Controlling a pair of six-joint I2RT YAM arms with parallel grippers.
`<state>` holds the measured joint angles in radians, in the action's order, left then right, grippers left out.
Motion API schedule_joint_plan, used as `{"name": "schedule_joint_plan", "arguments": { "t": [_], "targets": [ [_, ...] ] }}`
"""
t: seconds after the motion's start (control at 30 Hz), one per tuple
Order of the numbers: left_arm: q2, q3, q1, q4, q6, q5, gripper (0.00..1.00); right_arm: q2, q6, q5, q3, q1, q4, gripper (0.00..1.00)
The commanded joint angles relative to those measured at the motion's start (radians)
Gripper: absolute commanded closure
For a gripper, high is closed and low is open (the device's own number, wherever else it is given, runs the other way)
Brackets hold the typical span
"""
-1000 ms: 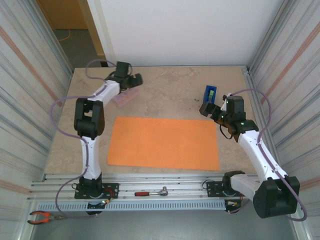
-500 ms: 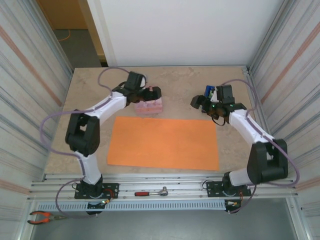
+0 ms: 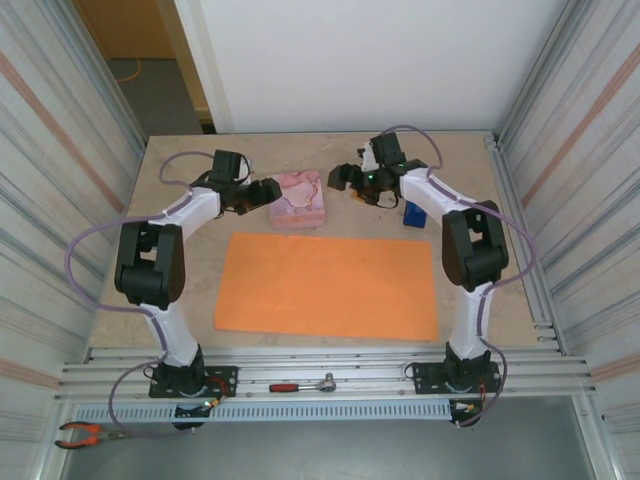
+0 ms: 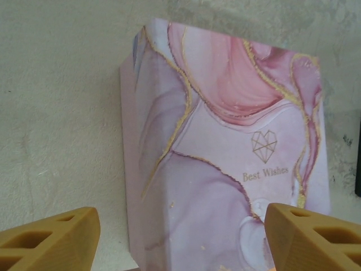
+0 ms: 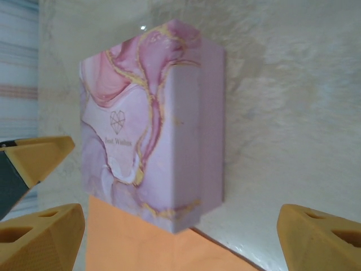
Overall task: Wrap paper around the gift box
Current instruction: Move the gift box to the top-center of the table, then pick up the gift box from the top-center of the table.
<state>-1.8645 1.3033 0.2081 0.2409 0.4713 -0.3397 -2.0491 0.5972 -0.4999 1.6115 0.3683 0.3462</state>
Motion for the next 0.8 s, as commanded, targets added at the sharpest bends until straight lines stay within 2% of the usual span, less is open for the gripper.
{"name": "schedule_joint_plan", "arguments": {
  "t": [0.0,0.27,0.63,0.7,0.77],
  "targets": [
    [-0.029,0.039,0.001,0.004,-0.041,-0.085,0.22,-0.072,0.034,-0.016,0.085,0.027,0.051,0.12],
    [-0.102,0.096,0.001,0.009,-0.042,-0.108,0.21,-0.218,0.076,-0.01,0.225,0.058,0.075,0.11],
    [-0.195,0.141,0.0,0.001,-0.041,-0.153,0.31,-0.31,0.131,-0.061,0.257,0.074,0.045,0.26],
    [-0.211,0.153,0.001,0.0,-0.039,-0.171,0.36,-0.316,0.136,-0.067,0.257,0.073,0.044,0.28],
    [-0.217,0.164,0.002,-0.003,-0.037,-0.201,0.44,-0.311,0.142,-0.079,0.257,0.075,0.025,0.36]
  ]
}}
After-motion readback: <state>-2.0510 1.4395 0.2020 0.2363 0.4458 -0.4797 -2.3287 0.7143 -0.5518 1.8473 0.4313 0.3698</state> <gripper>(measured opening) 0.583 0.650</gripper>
